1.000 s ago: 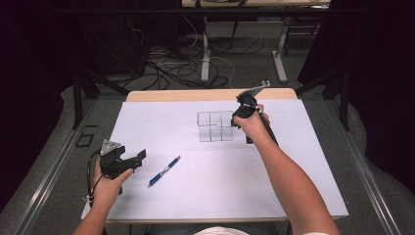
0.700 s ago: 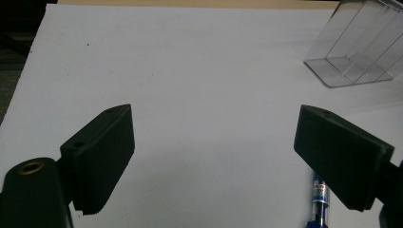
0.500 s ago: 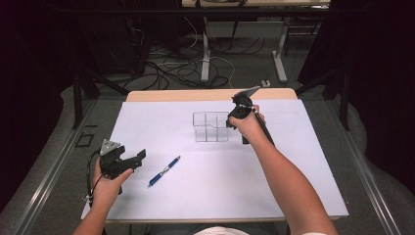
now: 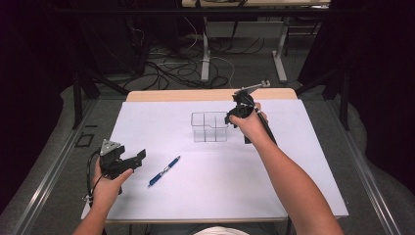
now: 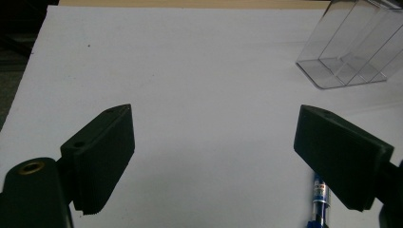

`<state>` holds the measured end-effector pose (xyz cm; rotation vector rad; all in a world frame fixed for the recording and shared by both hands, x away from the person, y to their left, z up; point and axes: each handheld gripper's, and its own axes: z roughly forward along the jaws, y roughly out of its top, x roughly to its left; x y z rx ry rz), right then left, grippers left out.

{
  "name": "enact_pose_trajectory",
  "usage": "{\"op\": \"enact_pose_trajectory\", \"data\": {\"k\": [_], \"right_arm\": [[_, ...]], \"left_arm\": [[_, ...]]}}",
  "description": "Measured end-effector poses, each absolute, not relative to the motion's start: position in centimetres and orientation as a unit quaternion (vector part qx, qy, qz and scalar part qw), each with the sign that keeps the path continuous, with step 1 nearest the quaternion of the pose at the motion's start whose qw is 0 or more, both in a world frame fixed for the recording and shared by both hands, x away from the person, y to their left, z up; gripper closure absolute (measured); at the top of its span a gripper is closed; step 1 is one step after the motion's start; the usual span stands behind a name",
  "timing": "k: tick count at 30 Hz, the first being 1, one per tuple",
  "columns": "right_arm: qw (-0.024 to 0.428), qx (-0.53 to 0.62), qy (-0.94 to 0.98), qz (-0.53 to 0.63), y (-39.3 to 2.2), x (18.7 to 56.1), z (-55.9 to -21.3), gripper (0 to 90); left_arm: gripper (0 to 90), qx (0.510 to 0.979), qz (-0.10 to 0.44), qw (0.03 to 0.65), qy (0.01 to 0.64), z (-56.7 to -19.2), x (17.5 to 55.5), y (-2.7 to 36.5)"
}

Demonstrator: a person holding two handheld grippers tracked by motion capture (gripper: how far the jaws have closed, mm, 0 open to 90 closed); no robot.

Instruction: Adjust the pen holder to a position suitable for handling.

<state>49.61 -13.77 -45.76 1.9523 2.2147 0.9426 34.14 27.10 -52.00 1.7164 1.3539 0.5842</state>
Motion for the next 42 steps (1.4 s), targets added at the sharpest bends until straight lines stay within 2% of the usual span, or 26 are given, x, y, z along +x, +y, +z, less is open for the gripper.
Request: {"op": "enact_pose_trajectory", "data": {"k": [7, 11, 19, 23, 29, 34, 38, 42], "right_arm": [[0.05, 0.572, 0.745, 0.339, -14.2, 48.1, -44.7, 59.6], [0.081, 0.525, 0.768, 0.358, -14.1, 47.0, -44.5, 53.4], [0.146, 0.458, 0.794, 0.372, -13.9, 44.6, -43.9, 26.9], [0.157, 0.44, 0.796, 0.385, -14.3, 43.4, -43.6, 21.3], [0.148, 0.424, 0.791, 0.414, -15.4, 41.5, -43.9, 20.0], [0.172, 0.418, 0.779, 0.436, -16.8, 40.1, -44.6, 13.4], [0.19, 0.422, 0.765, 0.447, -18.0, 39.2, -45.2, 1.4], [0.204, 0.43, 0.755, 0.45, -19.2, 37.9, -45.9, 0.0]], "left_arm": [[13.9, 0.688, 0.234, 0.421, 0.543, -52.0, 34.1, 27.1], [14.0, 0.688, 0.233, 0.421, 0.543, -52.0, 34.1, 27.0], [14.2, 0.688, 0.234, 0.42, 0.543, -51.9, 34.1, 27.0], [15.0, 0.687, 0.232, 0.42, 0.545, -51.8, 34.1, 27.0], [15.6, 0.686, 0.23, 0.425, 0.544, -51.5, 34.0, 26.9], [15.6, 0.687, 0.231, 0.427, 0.54, -51.3, 33.9, 26.8], [15.6, 0.69, 0.233, 0.428, 0.535, -51.2, 33.9, 26.6], [15.6, 0.693, 0.234, 0.428, 0.53, -51.0, 33.8, 26.4]]}}
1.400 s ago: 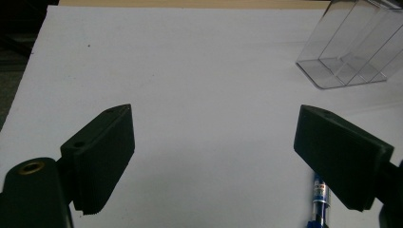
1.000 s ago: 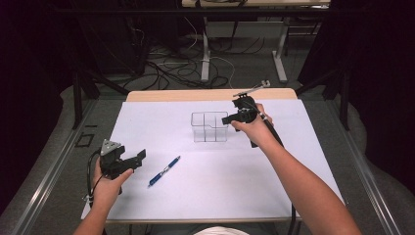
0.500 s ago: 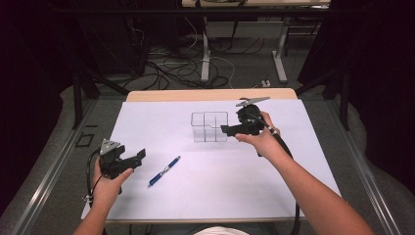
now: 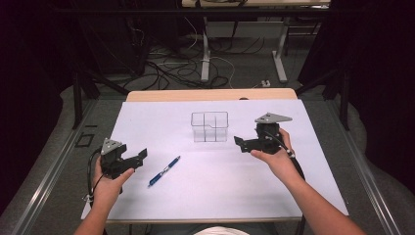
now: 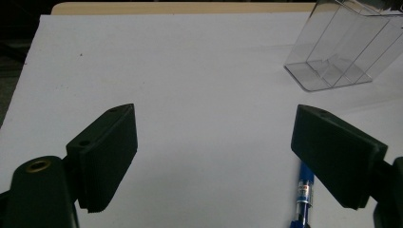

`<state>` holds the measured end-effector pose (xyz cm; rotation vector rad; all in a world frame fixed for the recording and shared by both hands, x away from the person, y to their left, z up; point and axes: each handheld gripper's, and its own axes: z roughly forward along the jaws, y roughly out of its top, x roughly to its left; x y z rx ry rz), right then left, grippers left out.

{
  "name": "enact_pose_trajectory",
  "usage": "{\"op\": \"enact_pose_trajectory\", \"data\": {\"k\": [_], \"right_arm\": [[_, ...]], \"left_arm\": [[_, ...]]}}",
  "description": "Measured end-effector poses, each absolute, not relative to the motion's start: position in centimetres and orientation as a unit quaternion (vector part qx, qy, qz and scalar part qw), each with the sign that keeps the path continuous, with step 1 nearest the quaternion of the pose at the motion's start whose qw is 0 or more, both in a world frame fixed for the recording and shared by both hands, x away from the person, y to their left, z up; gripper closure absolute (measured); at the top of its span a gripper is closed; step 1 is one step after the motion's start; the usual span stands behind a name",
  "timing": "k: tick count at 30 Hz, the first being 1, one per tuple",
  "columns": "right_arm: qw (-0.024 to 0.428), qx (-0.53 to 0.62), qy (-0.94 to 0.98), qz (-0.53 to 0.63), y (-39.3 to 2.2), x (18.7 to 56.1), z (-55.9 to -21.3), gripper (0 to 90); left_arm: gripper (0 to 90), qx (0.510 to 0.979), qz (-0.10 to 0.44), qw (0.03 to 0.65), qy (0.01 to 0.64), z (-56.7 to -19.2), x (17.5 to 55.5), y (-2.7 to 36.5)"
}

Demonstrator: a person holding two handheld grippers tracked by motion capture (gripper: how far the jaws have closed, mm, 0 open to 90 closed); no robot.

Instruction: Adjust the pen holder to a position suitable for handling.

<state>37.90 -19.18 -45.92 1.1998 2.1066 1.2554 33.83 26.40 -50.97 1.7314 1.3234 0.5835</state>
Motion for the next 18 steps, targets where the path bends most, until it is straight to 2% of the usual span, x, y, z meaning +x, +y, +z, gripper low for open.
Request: {"op": "enact_pose_trajectory", "data": {"k": [9, 18], "right_arm": [[0.222, 0.447, 0.737, 0.455, -21.6, 36.0, -47.1, 0.0], [0.216, 0.463, 0.731, 0.452, -23.0, 35.4, -47.9, 0.0]], "left_arm": [[15.8, 0.699, 0.234, 0.433, 0.519, -50.0, 33.8, 26.0], [16.0, 0.708, 0.227, 0.436, 0.508, -48.9, 34.1, 25.1]]}}
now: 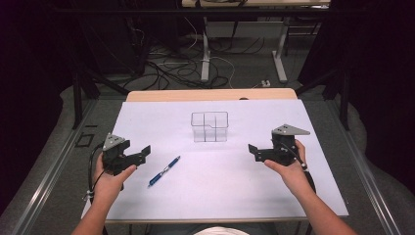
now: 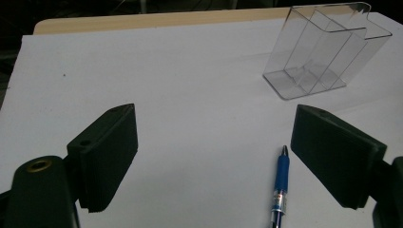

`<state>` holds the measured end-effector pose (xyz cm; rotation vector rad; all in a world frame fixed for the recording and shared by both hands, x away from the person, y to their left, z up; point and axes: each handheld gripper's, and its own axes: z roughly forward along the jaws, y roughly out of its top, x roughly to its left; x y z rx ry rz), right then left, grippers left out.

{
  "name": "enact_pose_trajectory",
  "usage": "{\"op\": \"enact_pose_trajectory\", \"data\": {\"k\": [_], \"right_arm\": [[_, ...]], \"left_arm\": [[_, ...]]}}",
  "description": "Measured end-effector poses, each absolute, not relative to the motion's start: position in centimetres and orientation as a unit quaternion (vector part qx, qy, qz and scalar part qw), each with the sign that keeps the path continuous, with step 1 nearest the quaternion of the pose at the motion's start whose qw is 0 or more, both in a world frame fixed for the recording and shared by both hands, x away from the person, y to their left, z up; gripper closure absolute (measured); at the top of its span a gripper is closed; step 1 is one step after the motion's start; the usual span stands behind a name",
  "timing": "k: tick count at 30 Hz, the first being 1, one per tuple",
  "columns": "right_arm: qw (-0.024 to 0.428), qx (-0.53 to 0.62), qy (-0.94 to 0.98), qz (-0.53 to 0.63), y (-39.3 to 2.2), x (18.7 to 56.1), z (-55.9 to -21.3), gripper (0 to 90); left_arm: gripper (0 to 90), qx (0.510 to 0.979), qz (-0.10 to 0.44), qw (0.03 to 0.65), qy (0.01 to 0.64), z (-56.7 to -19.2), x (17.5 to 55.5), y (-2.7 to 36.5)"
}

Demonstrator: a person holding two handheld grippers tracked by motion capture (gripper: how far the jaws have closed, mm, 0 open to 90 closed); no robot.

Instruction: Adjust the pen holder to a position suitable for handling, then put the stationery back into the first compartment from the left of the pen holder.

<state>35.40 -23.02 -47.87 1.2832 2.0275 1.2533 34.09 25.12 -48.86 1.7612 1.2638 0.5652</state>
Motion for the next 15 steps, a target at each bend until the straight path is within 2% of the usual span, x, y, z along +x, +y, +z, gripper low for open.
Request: {"op": "enact_pose_trajectory", "data": {"k": [15], "right_arm": [[0.218, 0.472, 0.731, 0.443, -24.3, 35.4, -48.9, 0.0]], "left_arm": [[16.8, 0.751, 0.21, 0.405, 0.476, -46.2, 35.7, 23.2]]}}
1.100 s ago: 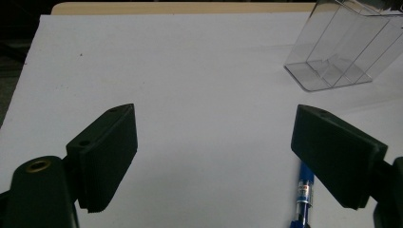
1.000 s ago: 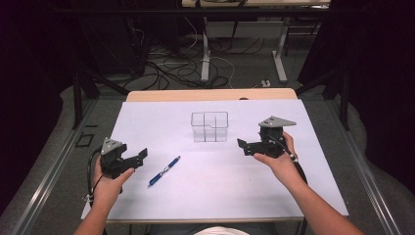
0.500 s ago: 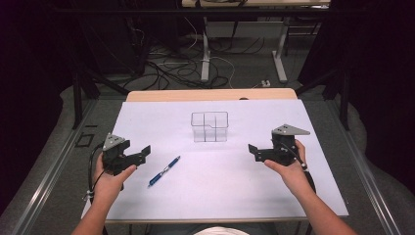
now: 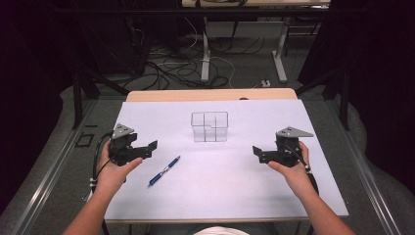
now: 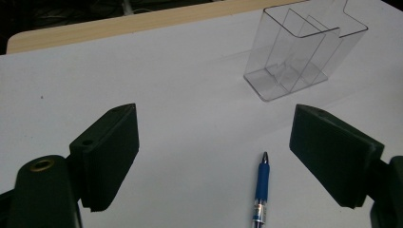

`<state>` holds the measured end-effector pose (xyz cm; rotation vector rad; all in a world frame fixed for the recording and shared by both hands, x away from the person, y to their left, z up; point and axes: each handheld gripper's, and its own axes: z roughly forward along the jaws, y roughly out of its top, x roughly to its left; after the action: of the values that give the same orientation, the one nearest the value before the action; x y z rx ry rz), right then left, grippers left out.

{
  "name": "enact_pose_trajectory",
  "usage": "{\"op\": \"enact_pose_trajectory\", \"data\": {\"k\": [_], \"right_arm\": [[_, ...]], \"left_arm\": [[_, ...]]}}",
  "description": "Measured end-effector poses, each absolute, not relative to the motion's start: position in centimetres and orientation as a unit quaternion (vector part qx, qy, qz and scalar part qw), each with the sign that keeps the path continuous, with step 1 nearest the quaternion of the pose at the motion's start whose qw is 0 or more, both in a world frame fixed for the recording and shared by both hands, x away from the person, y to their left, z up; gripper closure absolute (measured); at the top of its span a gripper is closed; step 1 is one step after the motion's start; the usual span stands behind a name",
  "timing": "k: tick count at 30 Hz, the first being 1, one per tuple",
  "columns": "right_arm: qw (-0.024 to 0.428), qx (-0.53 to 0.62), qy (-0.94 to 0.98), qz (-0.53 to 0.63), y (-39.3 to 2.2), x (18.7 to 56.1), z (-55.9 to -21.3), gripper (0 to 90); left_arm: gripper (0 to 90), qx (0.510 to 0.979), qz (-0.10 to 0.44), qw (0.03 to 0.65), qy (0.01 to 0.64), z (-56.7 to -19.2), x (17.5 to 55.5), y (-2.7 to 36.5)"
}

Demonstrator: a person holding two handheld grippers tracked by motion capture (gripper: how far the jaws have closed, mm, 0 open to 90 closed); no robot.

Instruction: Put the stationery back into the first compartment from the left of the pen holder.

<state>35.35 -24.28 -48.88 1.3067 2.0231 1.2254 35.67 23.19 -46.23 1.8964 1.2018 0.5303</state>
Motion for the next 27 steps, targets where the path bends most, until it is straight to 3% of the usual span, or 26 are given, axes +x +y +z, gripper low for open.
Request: {"op": "enact_pose_trajectory", "data": {"k": [7, 19, 27], "right_arm": [[0.216, 0.479, 0.729, 0.439, -24.6, 35.4, -49.3, 0.0], [0.218, 0.477, 0.732, 0.435, -24.4, 35.2, -49.5, 0.0], [0.222, 0.469, 0.74, 0.428, -24.4, 35.1, -49.9, 0.0]], "left_arm": [[14.9, 0.773, 0.194, 0.381, 0.468, -45.4, 36.4, 22.8], [0.9, 0.801, 0.174, 0.359, 0.447, -44.9, 37.5, 21.4], [0.4, 0.818, 0.157, 0.338, 0.438, -45.3, 38.3, 20.6]]}}
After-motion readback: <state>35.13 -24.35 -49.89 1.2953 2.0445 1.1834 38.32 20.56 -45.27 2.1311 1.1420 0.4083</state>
